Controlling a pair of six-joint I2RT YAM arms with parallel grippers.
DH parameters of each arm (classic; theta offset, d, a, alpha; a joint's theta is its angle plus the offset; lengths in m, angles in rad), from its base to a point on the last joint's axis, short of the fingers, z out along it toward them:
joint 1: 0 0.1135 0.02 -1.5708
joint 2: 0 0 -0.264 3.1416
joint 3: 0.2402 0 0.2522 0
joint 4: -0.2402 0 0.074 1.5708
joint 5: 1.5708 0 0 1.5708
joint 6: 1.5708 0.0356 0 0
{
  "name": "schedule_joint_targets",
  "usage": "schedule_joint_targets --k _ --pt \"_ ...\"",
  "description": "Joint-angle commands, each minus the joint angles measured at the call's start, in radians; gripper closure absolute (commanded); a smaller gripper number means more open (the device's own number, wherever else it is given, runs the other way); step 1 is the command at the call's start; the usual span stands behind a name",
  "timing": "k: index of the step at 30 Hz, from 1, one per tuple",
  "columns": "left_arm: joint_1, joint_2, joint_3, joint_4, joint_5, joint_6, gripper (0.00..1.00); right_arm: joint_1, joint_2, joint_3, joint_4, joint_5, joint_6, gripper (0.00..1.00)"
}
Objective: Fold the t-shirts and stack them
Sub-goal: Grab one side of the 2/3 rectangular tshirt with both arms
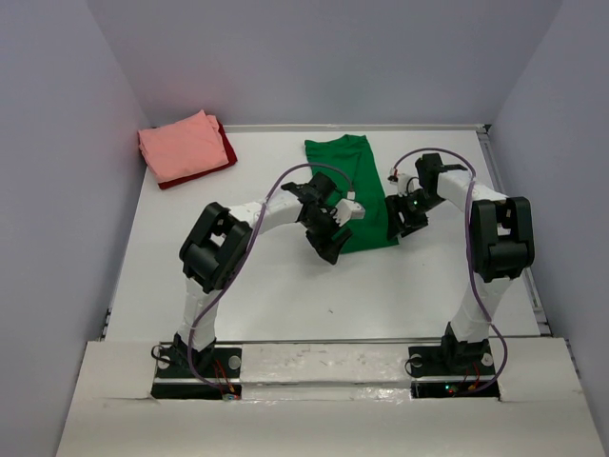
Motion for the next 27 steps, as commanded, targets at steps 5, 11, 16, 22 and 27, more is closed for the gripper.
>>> schedule_joint_targets --k 5,11,16,22,27 --pt "-0.015 -0.010 0.008 -0.023 -0.008 0.004 0.51 -0.004 -0.004 0.008 -0.011 -0.028 -0.006 0.38" --pt "-0.020 0.008 0.017 -0.024 -0.030 -0.002 0.59 -0.004 -0.007 0.023 -0.028 -0.038 -0.009 0.38" --pt "-0.021 0.020 0.021 -0.012 -0.074 -0.019 0.70 -0.004 -0.018 0.025 -0.042 -0.061 -0.018 0.38" --pt "-0.024 0.056 0.046 0.002 -0.177 -0.058 0.86 -0.004 -0.032 0.035 -0.071 -0.090 -0.027 0.38" --pt "-0.032 0.070 0.069 -0.004 -0.160 -0.055 0.87 -0.004 -0.030 0.034 -0.083 -0.090 -0.041 0.38"
